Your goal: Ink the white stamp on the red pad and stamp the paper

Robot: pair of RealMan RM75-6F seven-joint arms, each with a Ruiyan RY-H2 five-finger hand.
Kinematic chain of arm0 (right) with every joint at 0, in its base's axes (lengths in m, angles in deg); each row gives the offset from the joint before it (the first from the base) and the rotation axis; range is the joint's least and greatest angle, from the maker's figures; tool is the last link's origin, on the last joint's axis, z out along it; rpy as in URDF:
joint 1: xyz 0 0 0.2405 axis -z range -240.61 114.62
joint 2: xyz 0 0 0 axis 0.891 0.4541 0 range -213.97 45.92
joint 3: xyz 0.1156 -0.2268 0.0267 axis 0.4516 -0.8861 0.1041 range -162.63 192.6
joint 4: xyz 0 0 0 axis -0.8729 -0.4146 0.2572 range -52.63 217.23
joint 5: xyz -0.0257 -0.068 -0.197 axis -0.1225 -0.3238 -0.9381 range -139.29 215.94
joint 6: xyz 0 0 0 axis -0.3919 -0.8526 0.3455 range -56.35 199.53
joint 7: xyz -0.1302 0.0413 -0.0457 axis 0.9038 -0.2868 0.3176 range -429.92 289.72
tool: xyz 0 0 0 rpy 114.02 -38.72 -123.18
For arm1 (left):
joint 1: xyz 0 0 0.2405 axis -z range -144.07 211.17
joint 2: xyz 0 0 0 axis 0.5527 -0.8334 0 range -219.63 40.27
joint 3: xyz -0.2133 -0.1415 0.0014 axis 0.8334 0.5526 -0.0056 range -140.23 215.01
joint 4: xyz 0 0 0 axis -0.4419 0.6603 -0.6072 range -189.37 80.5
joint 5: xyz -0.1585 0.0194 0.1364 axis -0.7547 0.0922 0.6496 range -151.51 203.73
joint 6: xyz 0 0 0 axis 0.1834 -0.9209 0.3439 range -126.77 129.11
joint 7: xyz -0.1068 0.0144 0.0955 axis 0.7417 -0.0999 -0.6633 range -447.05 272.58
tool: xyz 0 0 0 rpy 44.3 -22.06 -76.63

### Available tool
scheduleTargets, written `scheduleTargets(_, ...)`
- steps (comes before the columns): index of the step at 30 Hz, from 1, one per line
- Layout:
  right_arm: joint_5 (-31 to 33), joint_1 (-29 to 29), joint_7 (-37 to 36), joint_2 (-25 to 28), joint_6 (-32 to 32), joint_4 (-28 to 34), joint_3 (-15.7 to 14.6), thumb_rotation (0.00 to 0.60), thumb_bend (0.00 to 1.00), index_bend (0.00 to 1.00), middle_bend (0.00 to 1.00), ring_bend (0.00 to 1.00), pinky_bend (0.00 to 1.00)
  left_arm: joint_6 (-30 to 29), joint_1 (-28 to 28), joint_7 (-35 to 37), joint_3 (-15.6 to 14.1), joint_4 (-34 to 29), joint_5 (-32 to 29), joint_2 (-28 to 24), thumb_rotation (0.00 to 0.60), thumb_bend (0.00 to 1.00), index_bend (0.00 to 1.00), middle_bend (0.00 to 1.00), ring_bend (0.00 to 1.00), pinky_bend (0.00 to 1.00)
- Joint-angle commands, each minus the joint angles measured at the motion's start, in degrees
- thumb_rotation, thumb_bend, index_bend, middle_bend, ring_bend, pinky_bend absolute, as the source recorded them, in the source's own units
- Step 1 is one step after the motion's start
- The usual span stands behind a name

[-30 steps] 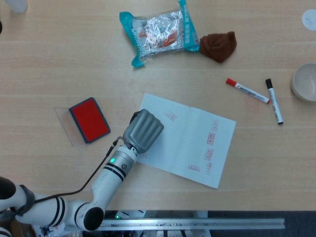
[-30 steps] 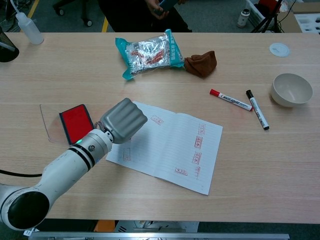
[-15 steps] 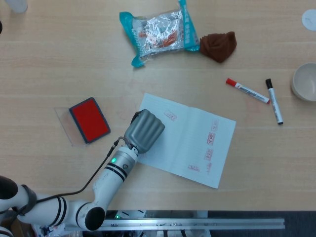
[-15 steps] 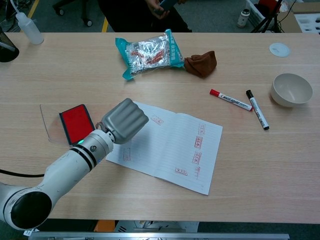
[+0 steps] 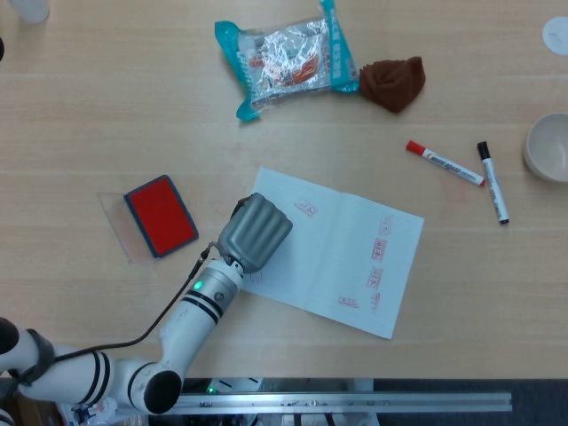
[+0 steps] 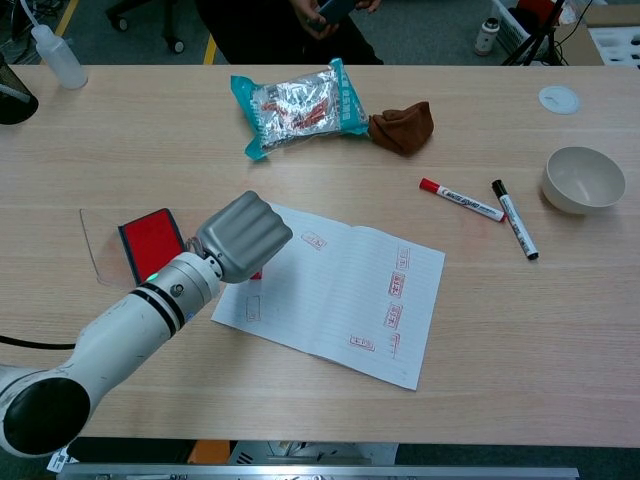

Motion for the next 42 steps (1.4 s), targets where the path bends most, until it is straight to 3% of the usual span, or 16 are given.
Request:
scheduleTargets(1, -0.10, -0.07, -0.06, -0.06, -0.01, 0.03, 0.03, 0.600, 0.20, 0.24, 0.36, 0.29, 0.32, -1.02, 0.34, 0.18, 0.58, -2.75, 1.22, -2.51, 0.600, 0.26, 0.65, 1.00, 1.00, 1.00)
scheduleTargets(11, -0.70, -0.49, 0.16, -0.39, 0.11, 0.33, 0.08, 0.600, 0.20, 0.24, 0.36, 0.29, 0.32, -1.68, 0.25, 0.86, -0.07, -4.93, 2.46, -7.30, 0.600, 0.26, 0.65, 1.00, 1.00, 1.00)
scheduleTargets(22, -0.52, -0.24, 0.76, -0.19, -0.08, 0.88, 0.02, 0.600, 0.20, 0.25, 0.36, 0.29, 0.32, -0.07, -0.54, 2.96, -1.77, 1.25, 2.82, -6.57, 0.600, 0.26, 0.64, 1.00, 1.00, 1.00)
scheduleTargets(42, -0.48, -0.26, 1.56, -0.03, -0.02, 1.63, 0.07, 0.600, 0.20, 0.24, 0.36, 0.29, 0.32, 1.07, -1.82, 5.09, -0.87, 7.99, 2.05, -4.61, 0.600, 0.26, 0.62, 1.00, 1.00, 1.00)
